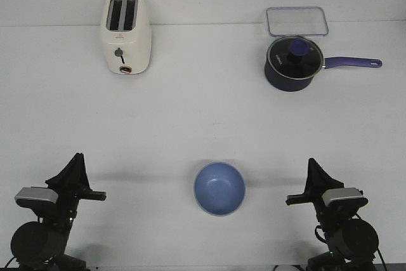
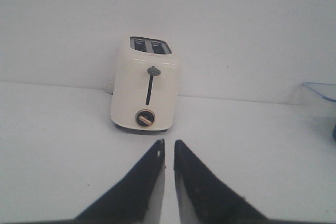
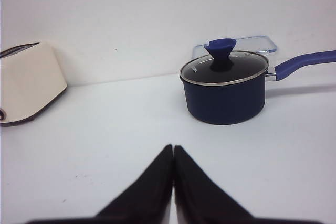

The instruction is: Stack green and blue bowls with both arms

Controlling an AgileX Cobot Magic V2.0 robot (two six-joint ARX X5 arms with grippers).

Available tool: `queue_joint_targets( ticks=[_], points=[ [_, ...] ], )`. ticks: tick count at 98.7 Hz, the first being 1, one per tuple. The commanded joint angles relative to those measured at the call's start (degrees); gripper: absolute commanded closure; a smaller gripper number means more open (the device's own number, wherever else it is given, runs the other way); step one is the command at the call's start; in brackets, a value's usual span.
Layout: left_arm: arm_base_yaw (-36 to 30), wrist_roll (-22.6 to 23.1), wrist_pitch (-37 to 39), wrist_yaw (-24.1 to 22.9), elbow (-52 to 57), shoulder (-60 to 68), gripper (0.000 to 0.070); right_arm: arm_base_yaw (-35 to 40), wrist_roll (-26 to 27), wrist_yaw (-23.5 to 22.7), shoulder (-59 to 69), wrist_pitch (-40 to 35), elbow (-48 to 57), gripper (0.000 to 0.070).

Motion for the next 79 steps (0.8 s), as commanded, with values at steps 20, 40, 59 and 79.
queue_joint_targets(
  ticks=[20,40,59,79],
  points=[
    [1.0,-1.7,1.7,0.0,0.5,-0.6,0.0685,0.2,-0.6,0.1,0.0,0.6,0.0,0.0700],
    [7.2,0.7,3.1,0.1,-3.0,-1.3,0.0685,0.2,-0.6,0.1,0.0,0.6,0.0,0.0700],
    [14.0,0.8,9.0,8.0,-11.5,-4.8,0.0685,0.2,-0.6,0.1,0.0,0.6,0.0,0.0700],
    [17.8,0.9,9.8,10.0,-17.9,-10.4,0.0685,0.2,-0.6,0.1,0.0,0.6,0.0,0.0700]
  ],
)
